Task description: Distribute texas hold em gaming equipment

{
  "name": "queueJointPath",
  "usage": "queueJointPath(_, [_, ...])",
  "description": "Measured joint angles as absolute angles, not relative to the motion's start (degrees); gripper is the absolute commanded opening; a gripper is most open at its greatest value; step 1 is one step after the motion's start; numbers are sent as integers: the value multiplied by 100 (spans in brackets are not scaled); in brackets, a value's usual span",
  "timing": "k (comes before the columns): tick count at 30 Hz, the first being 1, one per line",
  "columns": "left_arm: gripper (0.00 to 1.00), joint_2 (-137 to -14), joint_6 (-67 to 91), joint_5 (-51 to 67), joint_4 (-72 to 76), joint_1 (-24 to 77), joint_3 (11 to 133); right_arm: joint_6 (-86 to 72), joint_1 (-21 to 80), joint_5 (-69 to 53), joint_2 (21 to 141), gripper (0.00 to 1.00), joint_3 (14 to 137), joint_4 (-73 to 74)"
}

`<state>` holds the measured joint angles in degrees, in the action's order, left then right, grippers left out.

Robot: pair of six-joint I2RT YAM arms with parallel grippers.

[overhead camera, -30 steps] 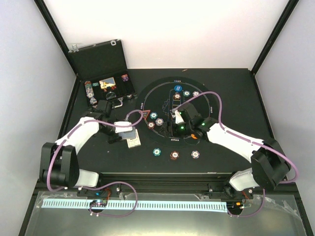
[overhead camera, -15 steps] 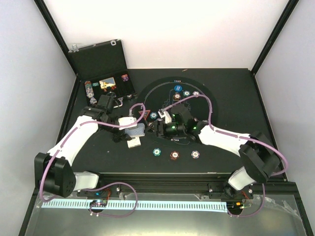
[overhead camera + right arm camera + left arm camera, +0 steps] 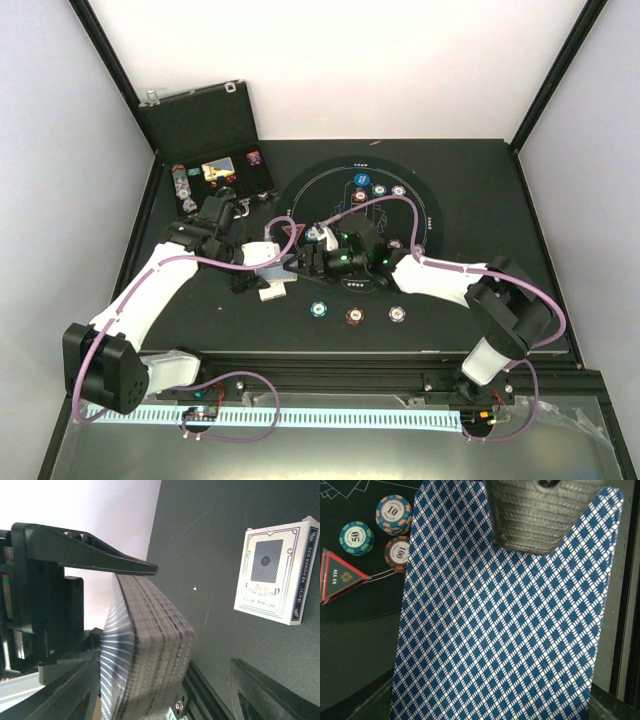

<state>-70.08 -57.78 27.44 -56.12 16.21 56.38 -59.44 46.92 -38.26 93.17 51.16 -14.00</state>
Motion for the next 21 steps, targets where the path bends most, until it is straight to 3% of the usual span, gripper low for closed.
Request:
queueJointPath(5, [2, -7000, -5776, 2716, -5610, 1660, 5566, -6108, 4700, -3916, 9386, 63, 5142, -1629])
queueJointPath(9, [6, -6997, -5760, 2707, -5581, 1667, 5564, -6392, 4751, -4007, 9553, 45, 5172, -2005])
queueJointPath(11, [23, -6997, -5736, 2703, -5557, 1675, 5559, -6519, 4790, -4058, 9662, 33, 5181, -2196])
queueJointPath(12, [37, -6997, -5719, 2703, -5551, 1682, 5551, -6591, 4814, -4080, 9725, 27, 5186, -2274])
queueJointPath(14, [83, -6995, -5697, 2681, -5540, 1691, 5520, -6692, 4851, -4119, 9800, 16, 5183, -2425])
queueJointPath(15, [96, -6995, -5693, 2652, -5535, 1693, 5494, -6801, 4858, -4139, 9821, 11, 5183, -2521])
queueJointPath(21, [99, -6995, -5629, 2779, -5435, 1708, 5481, -7024, 4912, -4230, 9856, 5, 5181, -2882])
